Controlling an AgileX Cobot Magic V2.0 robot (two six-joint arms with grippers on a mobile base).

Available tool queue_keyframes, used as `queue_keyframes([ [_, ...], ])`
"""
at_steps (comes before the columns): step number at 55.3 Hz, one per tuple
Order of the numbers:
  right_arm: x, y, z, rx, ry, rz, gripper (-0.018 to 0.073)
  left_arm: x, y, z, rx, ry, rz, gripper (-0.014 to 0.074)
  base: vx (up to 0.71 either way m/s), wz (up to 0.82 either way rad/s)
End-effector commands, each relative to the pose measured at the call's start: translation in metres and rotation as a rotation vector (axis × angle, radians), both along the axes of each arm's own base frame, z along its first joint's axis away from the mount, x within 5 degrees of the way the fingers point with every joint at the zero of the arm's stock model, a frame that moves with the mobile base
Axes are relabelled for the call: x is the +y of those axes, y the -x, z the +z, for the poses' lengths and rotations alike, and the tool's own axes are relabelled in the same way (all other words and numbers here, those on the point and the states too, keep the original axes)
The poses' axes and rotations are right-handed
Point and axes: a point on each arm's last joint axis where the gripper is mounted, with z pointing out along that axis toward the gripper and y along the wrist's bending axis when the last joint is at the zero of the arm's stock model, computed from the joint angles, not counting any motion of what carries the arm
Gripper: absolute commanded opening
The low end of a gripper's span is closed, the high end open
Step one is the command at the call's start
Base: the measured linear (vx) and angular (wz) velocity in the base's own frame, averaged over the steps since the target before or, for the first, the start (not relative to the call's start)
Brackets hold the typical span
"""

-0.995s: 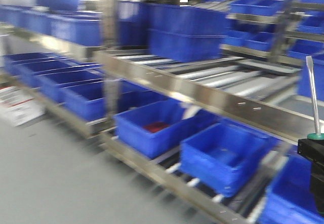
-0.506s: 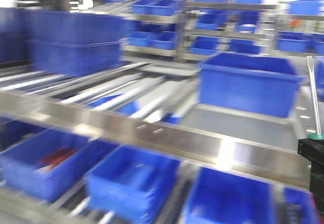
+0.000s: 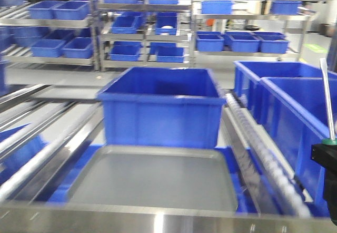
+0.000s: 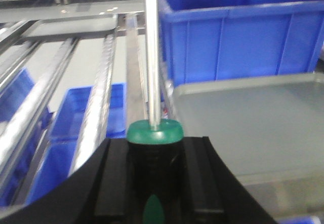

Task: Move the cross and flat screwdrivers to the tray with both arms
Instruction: 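Drive along the blue-bin shelves to the conveyor with the grey tray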

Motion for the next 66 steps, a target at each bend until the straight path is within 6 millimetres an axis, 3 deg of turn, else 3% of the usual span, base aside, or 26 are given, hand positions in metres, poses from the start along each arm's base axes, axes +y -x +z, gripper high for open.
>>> queue_keyframes([
  [1, -0.0028, 0.0013, 0.0192, -0.121, -0.023, -0.026, -0.0008, 0.0006, 0.0007, 0.0193, -0.124, 0.031, 0.016, 0.0000, 0.36, -0.29],
  [33, -0.0028, 0.0013, 0.0192, -0.121, -0.023, -0.026, -0.0008, 0.0006, 0.0007, 0.0193, -0.124, 0.031, 0.016, 0.0000, 0.26, -0.07],
  [66, -0.0026, 0.0015, 0.0185, -0.114, -0.022, -0.024, -0.0008, 0.0006, 0.0007, 0.0193, -0.124, 0.031, 0.016, 0.0000, 0.06, 0.01],
])
